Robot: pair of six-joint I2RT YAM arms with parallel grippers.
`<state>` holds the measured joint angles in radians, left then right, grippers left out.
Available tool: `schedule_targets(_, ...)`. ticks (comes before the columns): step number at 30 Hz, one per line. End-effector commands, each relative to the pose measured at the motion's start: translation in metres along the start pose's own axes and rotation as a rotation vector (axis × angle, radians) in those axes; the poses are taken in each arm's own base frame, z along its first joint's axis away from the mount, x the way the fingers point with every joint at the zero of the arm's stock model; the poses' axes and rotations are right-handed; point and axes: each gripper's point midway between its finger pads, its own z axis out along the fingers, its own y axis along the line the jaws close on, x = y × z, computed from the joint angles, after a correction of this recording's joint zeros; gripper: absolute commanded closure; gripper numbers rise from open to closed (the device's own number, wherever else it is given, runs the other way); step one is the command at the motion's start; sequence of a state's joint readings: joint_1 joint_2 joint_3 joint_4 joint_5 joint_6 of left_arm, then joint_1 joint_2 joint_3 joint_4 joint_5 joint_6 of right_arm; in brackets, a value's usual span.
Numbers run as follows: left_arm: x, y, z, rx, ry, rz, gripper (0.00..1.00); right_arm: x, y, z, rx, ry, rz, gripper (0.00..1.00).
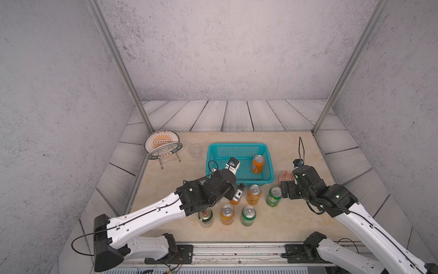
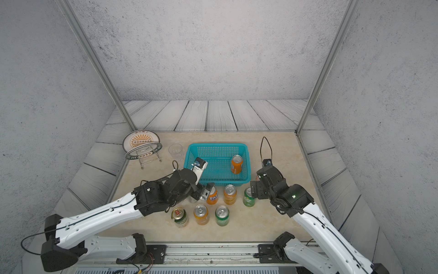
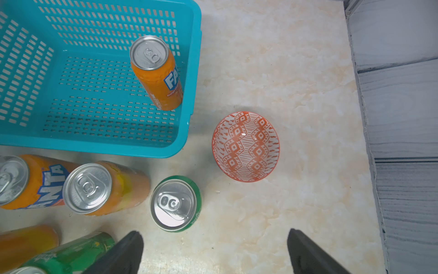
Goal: Take out the drinks from the basket
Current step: Place the drink at the center of the board, then pick up the drink from the basket.
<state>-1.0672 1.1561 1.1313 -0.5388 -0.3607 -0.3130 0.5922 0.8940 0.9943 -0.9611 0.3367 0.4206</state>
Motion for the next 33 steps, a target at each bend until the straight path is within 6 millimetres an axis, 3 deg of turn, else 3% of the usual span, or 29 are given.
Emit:
schedule_targets(1, 0.003, 0.029, -0.010, -0.030, 0.013, 0.003, 0.01, -0.017, 0.010, 0.000, -0.033, -0.030, -0.011, 0.01)
schedule_targets(8, -0.008, 0.096, -0.032, -0.133, -0.021, -0.098, 0.01, -0.038, 0.031, 0.020, -0.062, -0.029, -0.044, 0.01)
schedule_targets(19, -0.024, 0.177, -0.061, -0.331, -0.144, -0.220, 0.01, -0.071, 0.064, 0.066, -0.081, -0.020, -0.082, 0.00)
schedule_targets(25, -0.027, 0.196, -0.068, -0.391, -0.202, -0.215, 0.01, -0.083, 0.080, 0.099, -0.097, 0.013, -0.092, 0.00)
schedule_targets(33, -0.005, 0.209, -0.057, -0.438, -0.177, -0.233, 0.01, -0.096, 0.088, 0.133, -0.095, 0.058, -0.087, 0.01)
